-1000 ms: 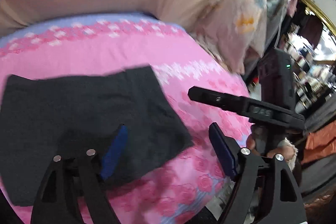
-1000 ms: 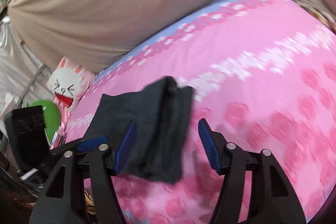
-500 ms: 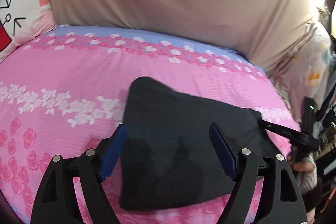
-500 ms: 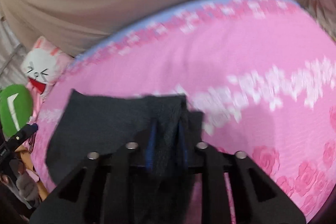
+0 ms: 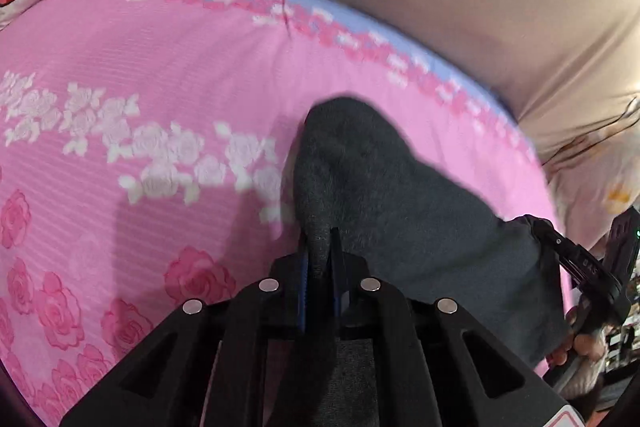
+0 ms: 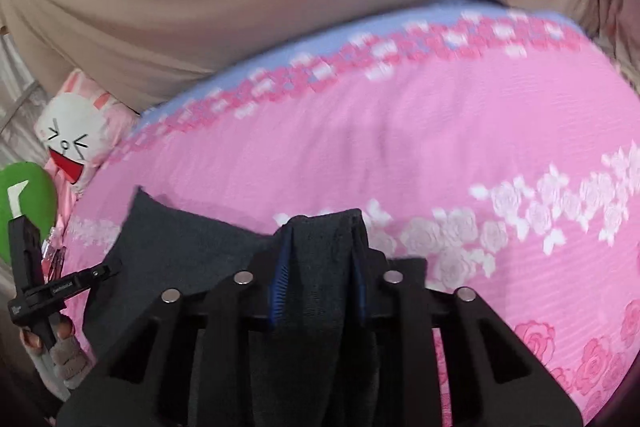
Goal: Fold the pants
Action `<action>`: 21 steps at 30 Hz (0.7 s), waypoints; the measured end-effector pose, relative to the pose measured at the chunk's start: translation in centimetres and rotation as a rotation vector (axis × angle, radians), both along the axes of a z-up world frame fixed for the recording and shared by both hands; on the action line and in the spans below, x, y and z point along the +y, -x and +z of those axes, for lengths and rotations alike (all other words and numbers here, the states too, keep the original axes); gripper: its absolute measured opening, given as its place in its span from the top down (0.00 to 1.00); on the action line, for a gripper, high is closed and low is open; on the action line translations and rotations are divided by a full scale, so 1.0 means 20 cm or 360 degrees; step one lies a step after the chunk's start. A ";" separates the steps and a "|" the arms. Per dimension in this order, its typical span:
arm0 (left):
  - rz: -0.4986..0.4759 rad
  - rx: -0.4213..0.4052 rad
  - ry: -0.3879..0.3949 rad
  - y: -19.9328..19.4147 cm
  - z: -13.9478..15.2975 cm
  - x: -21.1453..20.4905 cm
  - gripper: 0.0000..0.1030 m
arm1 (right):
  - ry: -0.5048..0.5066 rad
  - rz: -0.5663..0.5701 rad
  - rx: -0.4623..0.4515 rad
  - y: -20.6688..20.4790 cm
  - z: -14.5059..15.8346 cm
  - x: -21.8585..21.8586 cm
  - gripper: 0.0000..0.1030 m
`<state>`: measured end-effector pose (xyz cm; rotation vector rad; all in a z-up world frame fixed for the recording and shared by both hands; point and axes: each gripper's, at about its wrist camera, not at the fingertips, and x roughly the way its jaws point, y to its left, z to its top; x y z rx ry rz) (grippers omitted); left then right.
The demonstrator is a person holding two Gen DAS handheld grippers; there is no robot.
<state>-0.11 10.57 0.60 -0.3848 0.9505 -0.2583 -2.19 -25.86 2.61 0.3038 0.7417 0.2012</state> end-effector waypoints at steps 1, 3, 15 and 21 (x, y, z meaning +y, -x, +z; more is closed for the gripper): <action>0.0000 -0.0028 -0.0005 0.01 0.02 0.00 0.94 | -0.0004 -0.0001 -0.0028 0.00 0.02 0.00 0.76; 0.0000 -0.0011 -0.0070 -0.01 -0.01 -0.04 0.93 | 0.0060 -0.0043 0.0084 -0.06 -0.07 -0.04 0.75; 0.0001 0.0051 -0.0007 0.17 -0.03 0.05 0.28 | -0.0253 -0.0108 0.0320 0.41 -0.21 -0.21 0.15; -0.0199 0.0075 0.0050 0.19 -0.04 -0.07 0.78 | -0.0274 -0.0013 0.0266 0.42 -0.24 -0.09 0.62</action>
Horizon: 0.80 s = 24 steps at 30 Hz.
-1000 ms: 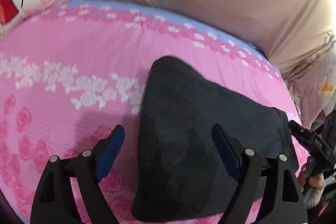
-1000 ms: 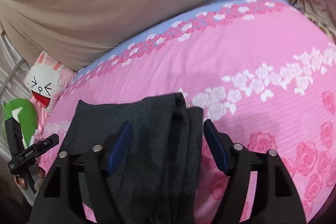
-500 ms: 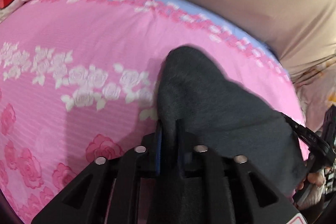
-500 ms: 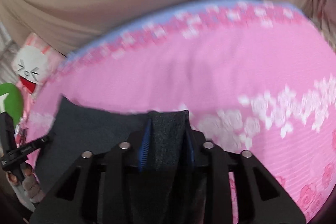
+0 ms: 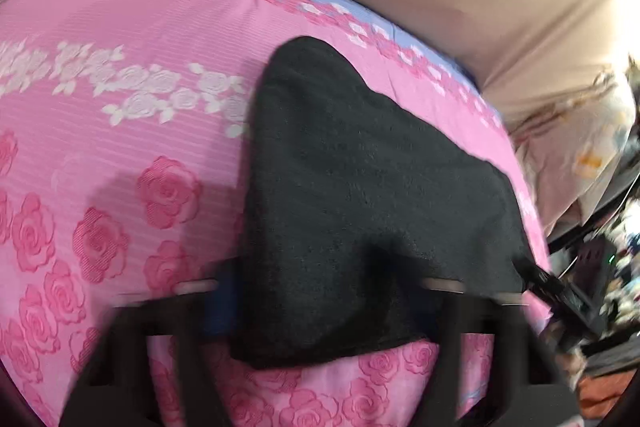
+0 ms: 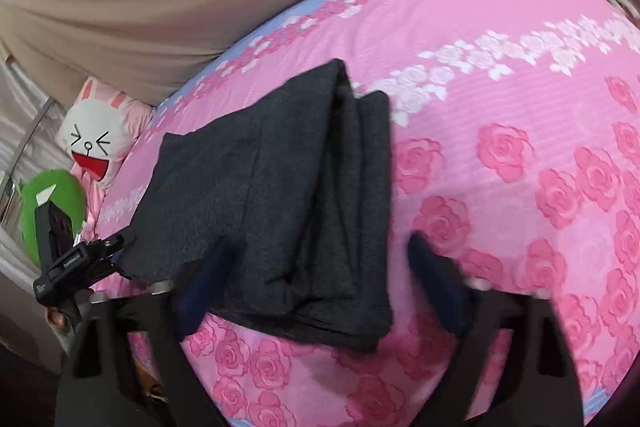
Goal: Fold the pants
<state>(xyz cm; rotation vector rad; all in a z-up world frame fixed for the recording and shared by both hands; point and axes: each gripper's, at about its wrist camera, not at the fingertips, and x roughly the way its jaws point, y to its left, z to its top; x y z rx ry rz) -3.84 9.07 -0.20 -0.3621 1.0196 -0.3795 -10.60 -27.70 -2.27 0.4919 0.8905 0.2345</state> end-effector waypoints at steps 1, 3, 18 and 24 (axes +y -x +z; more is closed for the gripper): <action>0.0021 -0.0012 -0.0028 -0.01 0.01 0.00 0.91 | 0.0015 -0.0014 -0.0012 -0.02 0.02 0.01 0.67; 0.0055 -0.0060 0.0020 0.00 0.10 0.05 0.94 | 0.0009 0.0001 -0.0088 -0.01 0.11 0.02 0.73; 0.0141 -0.0340 -0.0104 0.03 0.44 0.07 0.71 | 0.0328 -0.0034 -0.0324 0.11 0.40 0.15 0.78; 0.0117 -0.0034 -0.0171 -0.39 0.18 -0.17 0.68 | 0.0502 0.0048 -0.0133 -0.27 0.20 0.31 0.92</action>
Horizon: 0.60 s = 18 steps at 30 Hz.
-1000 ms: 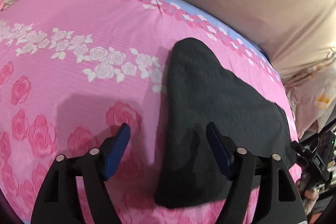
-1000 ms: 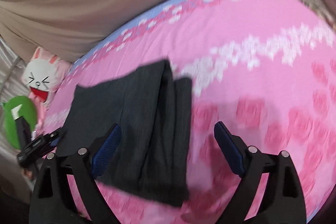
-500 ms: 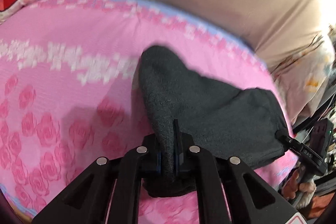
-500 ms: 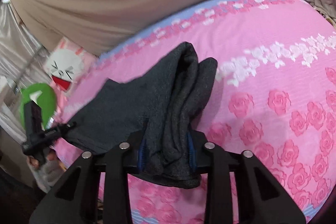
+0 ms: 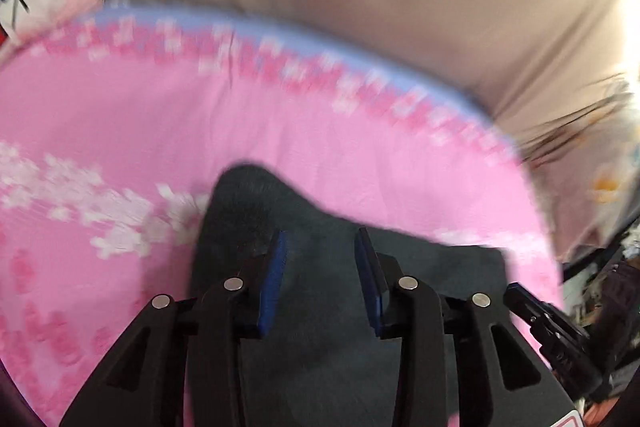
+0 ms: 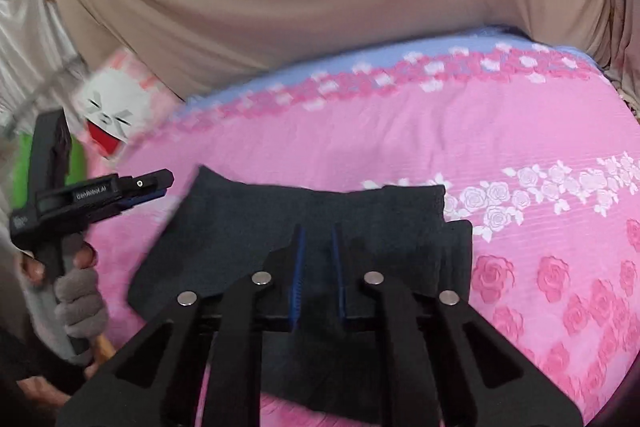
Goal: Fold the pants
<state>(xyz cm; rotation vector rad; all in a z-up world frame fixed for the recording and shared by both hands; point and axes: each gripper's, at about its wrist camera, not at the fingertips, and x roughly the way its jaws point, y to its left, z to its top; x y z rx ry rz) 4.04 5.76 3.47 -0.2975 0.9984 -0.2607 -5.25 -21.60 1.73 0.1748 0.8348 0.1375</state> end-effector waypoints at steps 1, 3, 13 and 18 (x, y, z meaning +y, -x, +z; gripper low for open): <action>0.0048 0.0085 -0.0060 -0.06 -0.10 -0.01 0.68 | -0.0101 -0.0034 0.0030 -0.06 -0.09 -0.08 0.90; 0.0134 0.0040 -0.0029 -0.08 -0.16 0.04 0.67 | -0.0365 -0.0084 0.0083 -0.05 -0.09 -0.18 0.90; 0.0089 -0.0053 -0.0107 0.09 -0.05 0.04 0.59 | -0.0183 -0.0069 0.0002 0.19 0.04 -0.15 0.85; 0.0004 -0.0277 -0.0507 0.39 0.04 -0.08 0.29 | -0.0061 0.0015 -0.0028 0.34 0.07 -0.07 0.73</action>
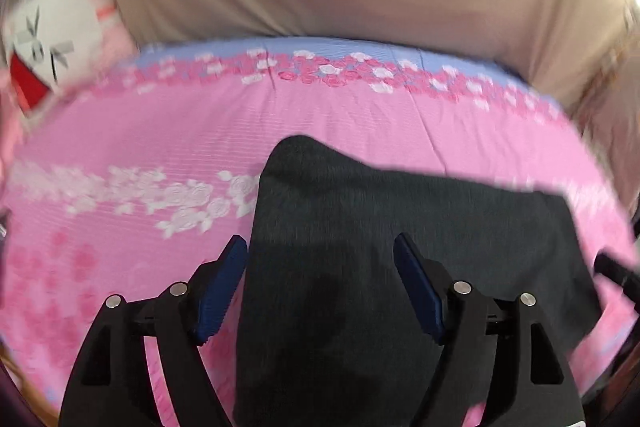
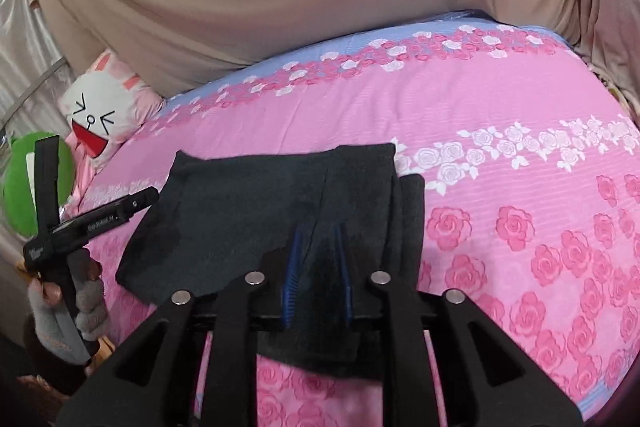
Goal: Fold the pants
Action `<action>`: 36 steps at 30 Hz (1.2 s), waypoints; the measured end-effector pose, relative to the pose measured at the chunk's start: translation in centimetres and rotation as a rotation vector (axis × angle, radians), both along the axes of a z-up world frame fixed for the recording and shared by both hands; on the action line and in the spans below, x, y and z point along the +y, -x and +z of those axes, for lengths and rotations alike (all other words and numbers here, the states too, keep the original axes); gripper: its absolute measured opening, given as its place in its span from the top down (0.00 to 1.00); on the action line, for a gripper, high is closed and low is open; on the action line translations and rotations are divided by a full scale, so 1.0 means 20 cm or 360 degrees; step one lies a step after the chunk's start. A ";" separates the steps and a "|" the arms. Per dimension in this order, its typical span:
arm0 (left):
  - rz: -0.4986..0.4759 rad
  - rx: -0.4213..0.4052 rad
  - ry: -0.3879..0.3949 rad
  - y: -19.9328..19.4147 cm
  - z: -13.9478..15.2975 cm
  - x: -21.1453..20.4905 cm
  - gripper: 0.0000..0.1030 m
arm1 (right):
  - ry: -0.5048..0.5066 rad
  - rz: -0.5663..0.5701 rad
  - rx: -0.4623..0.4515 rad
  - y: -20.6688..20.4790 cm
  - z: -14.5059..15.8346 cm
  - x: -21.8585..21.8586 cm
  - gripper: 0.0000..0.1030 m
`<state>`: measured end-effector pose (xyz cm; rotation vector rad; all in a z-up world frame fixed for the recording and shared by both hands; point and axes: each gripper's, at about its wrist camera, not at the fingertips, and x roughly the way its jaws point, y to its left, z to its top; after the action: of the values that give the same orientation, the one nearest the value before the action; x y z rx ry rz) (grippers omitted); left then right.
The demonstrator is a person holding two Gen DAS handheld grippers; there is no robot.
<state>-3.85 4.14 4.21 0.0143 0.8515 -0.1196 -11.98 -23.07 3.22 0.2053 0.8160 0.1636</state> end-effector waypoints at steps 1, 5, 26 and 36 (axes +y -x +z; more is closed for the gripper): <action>-0.0012 0.0011 -0.0037 0.02 -0.02 -0.02 0.29 | 0.0081 -0.0015 0.0049 -0.03 -0.08 0.01 0.73; -0.0027 0.0122 -0.0041 0.05 -0.13 -0.08 0.29 | 0.0192 -0.0091 -0.0010 0.02 -0.07 0.06 0.70; -0.0047 0.0132 0.0421 0.24 -0.07 0.15 0.20 | -0.0102 -0.0237 0.0048 0.16 -0.09 -0.16 0.23; 0.0013 0.0298 0.0704 0.19 -0.19 0.33 0.14 | -0.0428 -0.0076 0.0160 0.08 -0.20 -0.17 0.13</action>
<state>-7.55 10.74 0.40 -0.4206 0.9969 -0.3028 -13.56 -26.43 -0.82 0.4894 0.8872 0.2193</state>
